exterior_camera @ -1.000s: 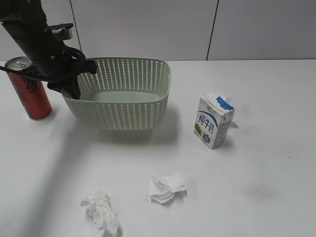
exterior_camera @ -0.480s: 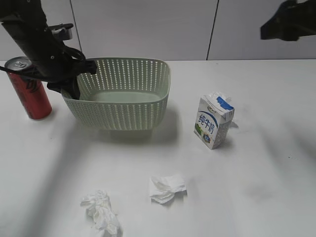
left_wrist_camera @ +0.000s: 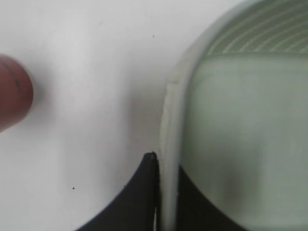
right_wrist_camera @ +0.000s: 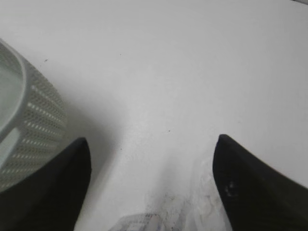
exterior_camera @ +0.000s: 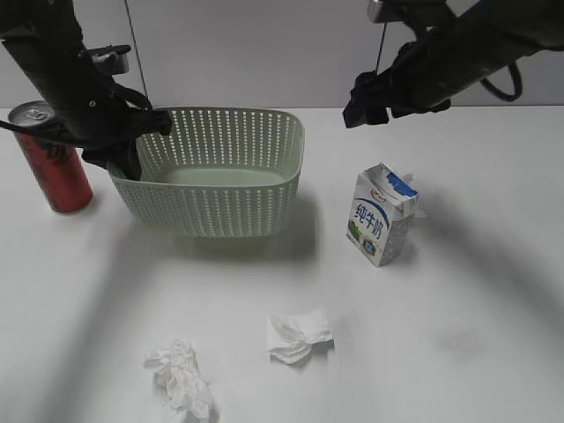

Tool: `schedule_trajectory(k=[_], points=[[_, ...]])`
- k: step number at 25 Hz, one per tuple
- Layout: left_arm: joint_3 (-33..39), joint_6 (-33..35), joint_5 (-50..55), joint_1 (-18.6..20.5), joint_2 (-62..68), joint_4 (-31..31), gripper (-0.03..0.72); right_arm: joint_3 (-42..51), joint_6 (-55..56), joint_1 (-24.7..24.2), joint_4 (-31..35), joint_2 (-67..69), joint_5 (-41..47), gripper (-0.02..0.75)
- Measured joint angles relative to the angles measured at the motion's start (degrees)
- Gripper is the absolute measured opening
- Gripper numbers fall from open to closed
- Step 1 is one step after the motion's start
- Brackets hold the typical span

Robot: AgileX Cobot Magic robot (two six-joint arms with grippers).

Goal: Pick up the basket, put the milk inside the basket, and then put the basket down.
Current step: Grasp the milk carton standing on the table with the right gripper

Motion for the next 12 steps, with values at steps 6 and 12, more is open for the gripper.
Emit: schedule_trajectory(k=[6,12], points=[[0.0,0.0,0.2,0.0,0.0,0.2,0.003,-5.3,0.0,0.8,0.0,8.4,1.1,0.592],[0.0,0.0,0.2,0.0,0.0,0.3,0.003,-6.1,0.7,0.8,0.1,12.2,2.0,0.351]])
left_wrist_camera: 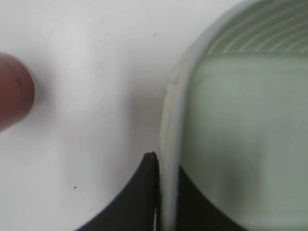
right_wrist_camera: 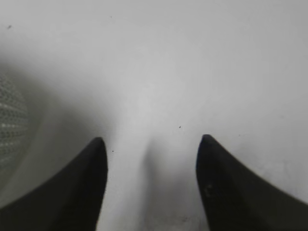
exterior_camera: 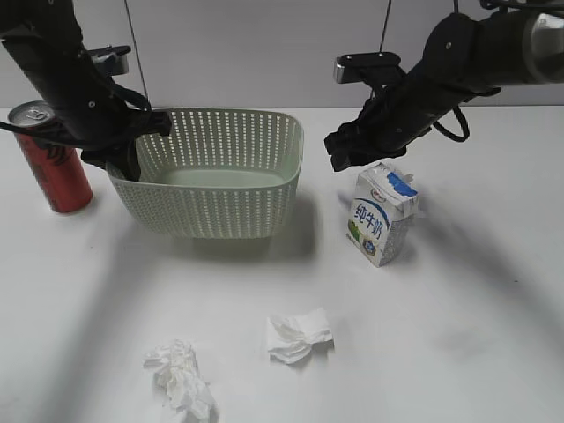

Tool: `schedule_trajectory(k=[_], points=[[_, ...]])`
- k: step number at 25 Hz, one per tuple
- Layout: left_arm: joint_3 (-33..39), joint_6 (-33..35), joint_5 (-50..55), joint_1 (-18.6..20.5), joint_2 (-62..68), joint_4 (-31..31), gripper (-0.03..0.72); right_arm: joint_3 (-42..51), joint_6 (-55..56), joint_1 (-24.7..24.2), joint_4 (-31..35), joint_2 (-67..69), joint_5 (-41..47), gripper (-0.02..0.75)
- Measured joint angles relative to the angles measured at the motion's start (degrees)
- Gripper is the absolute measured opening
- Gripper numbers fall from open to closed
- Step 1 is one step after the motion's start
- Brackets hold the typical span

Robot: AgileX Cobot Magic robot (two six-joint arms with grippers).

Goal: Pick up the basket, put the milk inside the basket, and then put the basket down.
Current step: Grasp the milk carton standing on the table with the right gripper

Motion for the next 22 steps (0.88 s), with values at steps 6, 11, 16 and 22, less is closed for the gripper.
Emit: schedule_trajectory(k=[6,11,16,22], points=[[0.0,0.0,-0.1,0.0,0.0,0.0,0.003,-0.6,0.2,0.0,-0.6,0.3,0.0,-0.004],[0.0,0.0,-0.2,0.0,0.0,0.0,0.003,-1.0,0.2,0.0,-0.4,0.3,0.0,0.001],[0.0,0.0,-0.2,0.0,0.0,-0.1,0.003,-1.0,0.4,0.0,0.0,0.3,0.2,0.289],[0.0,0.0,-0.2,0.0,0.0,-0.1,0.003,-2.3,0.5,0.0,0.0,0.3,0.5,0.636]])
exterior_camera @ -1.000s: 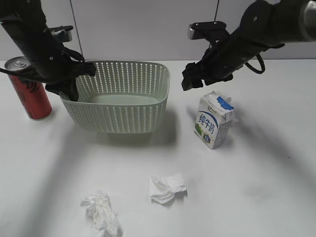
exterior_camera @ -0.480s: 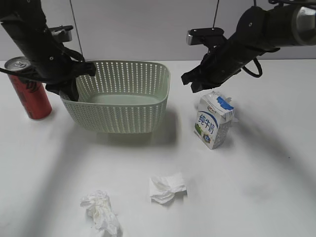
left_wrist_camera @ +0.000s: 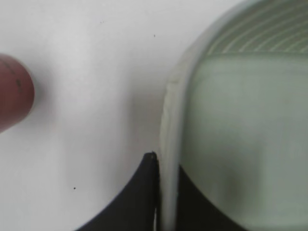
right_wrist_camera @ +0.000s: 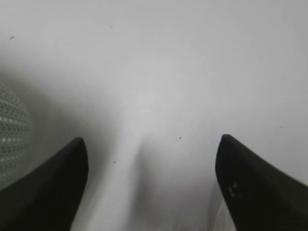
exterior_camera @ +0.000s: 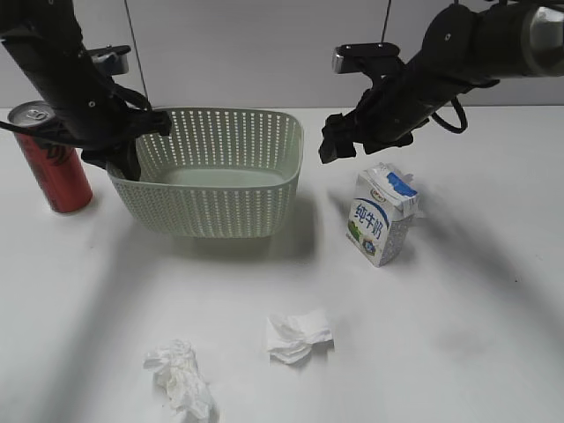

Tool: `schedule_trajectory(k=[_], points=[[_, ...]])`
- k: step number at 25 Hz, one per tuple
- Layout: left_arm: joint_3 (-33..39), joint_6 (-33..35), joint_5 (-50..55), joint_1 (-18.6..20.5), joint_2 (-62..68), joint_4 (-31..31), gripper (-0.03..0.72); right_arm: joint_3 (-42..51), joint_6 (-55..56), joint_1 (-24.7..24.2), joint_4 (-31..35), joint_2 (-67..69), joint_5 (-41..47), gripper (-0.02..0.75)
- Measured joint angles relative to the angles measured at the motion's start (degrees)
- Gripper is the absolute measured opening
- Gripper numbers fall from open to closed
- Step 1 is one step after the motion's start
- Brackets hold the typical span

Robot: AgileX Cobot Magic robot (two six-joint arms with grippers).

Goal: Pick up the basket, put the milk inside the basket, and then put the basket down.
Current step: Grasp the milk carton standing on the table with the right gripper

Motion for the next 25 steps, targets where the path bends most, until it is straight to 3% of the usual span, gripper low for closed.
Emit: schedule_trajectory(k=[8,20,25], points=[[0.0,0.0,0.0,0.0,0.0,0.0,0.003,-3.5,1.6,0.0,-4.6,-5.1,7.8,0.647],[0.0,0.0,0.0,0.0,0.0,-0.1,0.003,-3.7,12.3,0.0,-15.9,-23.1,35.7,0.635],[0.0,0.0,0.0,0.0,0.0,-0.2,0.003,-0.4,14.4,0.0,-16.9,-32.8,39.2,0.605]])
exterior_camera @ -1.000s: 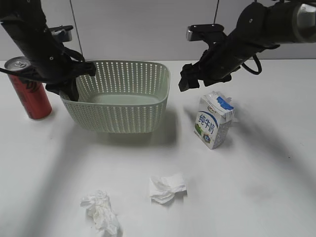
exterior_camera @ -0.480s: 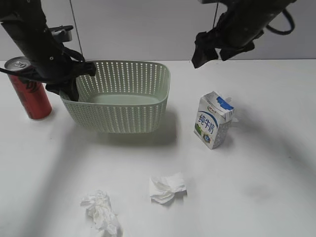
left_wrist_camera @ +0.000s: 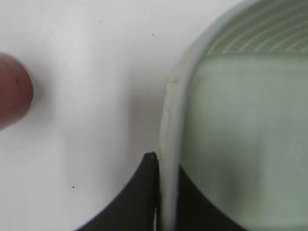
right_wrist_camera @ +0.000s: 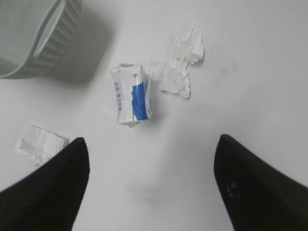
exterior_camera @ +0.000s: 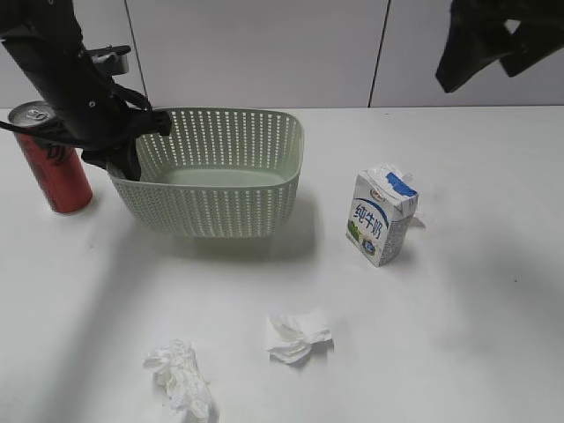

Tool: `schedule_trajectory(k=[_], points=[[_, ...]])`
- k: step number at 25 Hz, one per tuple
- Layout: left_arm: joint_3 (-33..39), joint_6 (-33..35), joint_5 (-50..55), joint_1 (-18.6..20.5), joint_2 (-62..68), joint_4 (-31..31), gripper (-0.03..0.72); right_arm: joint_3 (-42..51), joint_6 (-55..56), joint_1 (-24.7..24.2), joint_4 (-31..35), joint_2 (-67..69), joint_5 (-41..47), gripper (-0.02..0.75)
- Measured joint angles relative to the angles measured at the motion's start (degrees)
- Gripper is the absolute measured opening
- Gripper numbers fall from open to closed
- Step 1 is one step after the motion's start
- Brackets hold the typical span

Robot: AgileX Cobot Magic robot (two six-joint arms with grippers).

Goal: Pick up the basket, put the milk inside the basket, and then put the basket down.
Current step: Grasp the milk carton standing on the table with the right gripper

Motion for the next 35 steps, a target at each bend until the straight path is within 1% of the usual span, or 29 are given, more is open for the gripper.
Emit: schedule_trajectory(k=[3,7,10,17,28,35], points=[[0.0,0.0,0.1,0.0,0.0,0.0,0.003,5.5,1.0,0.0,-0.3,-7.3,0.1,0.599],[0.0,0.0,0.1,0.0,0.0,0.0,0.003,15.1,2.8,0.0,-0.6,-18.3,-0.2,0.596],[0.0,0.0,0.1,0.0,0.0,0.0,0.003,22.9,3.9,0.0,-0.7,-26.5,-1.5,0.596],[0.0,0.0,0.1,0.0,0.0,-0.1,0.003,37.2,7.1,0.0,-1.2,-45.5,-3.9,0.595],[0.0,0.0,0.1,0.0,0.0,-0.1,0.003,53.8,8.0,0.0,-4.9,-74.4,-9.0,0.594],[0.0,0.0,0.0,0.0,0.0,-0.1,0.003,61.0,8.0,0.0,-6.7,-86.5,-12.4,0.594]])
